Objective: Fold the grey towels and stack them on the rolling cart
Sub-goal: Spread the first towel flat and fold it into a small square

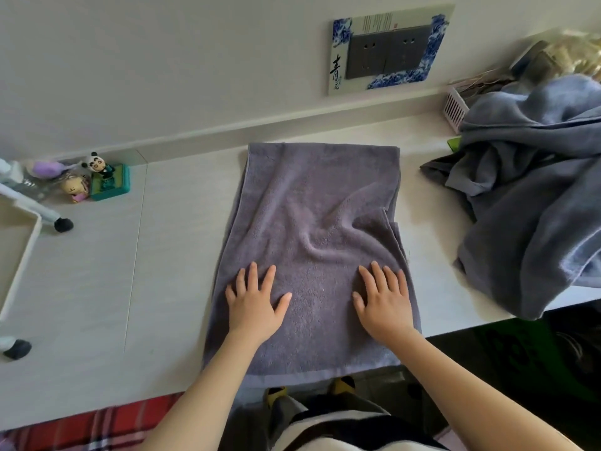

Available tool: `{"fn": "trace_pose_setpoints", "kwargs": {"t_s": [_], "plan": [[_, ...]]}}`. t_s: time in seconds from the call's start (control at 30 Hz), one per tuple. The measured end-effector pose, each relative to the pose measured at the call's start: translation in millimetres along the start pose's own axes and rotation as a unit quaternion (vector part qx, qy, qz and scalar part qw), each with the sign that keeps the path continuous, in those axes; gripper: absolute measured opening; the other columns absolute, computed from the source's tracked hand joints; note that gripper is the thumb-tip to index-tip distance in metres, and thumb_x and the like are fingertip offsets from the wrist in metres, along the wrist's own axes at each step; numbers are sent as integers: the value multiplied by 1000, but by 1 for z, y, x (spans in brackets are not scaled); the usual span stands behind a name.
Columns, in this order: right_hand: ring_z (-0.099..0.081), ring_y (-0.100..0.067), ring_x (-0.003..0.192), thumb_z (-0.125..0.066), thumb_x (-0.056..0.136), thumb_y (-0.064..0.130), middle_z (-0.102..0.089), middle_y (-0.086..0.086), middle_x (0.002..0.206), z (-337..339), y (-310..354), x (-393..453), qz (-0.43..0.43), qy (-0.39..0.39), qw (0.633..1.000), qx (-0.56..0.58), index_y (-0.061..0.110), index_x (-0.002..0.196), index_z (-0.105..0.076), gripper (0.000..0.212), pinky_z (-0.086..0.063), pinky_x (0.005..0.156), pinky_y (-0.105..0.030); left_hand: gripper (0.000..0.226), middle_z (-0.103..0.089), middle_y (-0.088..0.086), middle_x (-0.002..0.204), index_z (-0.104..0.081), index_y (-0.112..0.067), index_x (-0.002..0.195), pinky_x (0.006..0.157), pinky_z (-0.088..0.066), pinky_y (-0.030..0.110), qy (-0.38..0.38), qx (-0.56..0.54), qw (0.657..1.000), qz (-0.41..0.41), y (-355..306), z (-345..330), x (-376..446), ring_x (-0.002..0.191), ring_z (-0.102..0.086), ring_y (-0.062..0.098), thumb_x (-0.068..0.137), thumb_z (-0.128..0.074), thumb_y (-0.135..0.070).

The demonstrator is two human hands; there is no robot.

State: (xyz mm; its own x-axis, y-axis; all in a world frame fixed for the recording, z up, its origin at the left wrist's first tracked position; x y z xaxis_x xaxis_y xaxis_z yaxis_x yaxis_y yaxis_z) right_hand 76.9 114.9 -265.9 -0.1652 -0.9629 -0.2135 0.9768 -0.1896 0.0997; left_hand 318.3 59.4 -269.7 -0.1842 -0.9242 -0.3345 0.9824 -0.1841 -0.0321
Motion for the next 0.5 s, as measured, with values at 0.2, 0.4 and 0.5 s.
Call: {"fn": "trace_pose_setpoints", "kwargs": {"t_s": [0.2, 0.4, 0.5], "plan": [[-55, -37, 113, -38, 86, 36, -61, -13, 117, 63, 12, 52, 11, -196, 977, 87, 10, 112, -61, 43, -24, 108, -46, 58, -59, 17, 111, -59, -8, 114, 85, -44, 48, -176, -99, 979, 3, -11, 59, 38, 98, -57, 39, 86, -32, -50], [-2, -24, 146, 2, 88, 62, -11, -1, 158, 35, 16, 121, 20, -52, 996, 73, 28, 149, -16, 72, 12, 115, -36, 66, 7, 6, 160, -2, -25, 152, 116, 10, 47, -60, -70, 991, -93, -42, 62, 125, 146, 7, 23, 94, -10, -56], [6, -25, 146, 7, 85, 66, -2, -1, 158, 17, -19, 126, -53, -36, 997, 38, 35, 149, -4, 72, 10, 116, -42, 63, 16, 4, 158, 9, -30, 149, 114, 10, 55, -30, -17, 996, -83, -37, 51, 166, 144, 18, 24, 96, -10, -56]]}}
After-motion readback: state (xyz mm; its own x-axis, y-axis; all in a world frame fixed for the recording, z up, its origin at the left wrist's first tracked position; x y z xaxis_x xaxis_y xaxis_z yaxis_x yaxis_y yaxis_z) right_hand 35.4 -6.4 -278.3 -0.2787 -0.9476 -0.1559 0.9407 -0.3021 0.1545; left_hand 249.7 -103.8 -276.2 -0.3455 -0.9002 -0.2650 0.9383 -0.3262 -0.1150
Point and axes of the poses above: each hand's wrist, its own x-axis towards the middle knuckle, its own z-axis out of the back of the hand, y = z × x, the point moved 10 cm from there along x, towards the middle knuckle
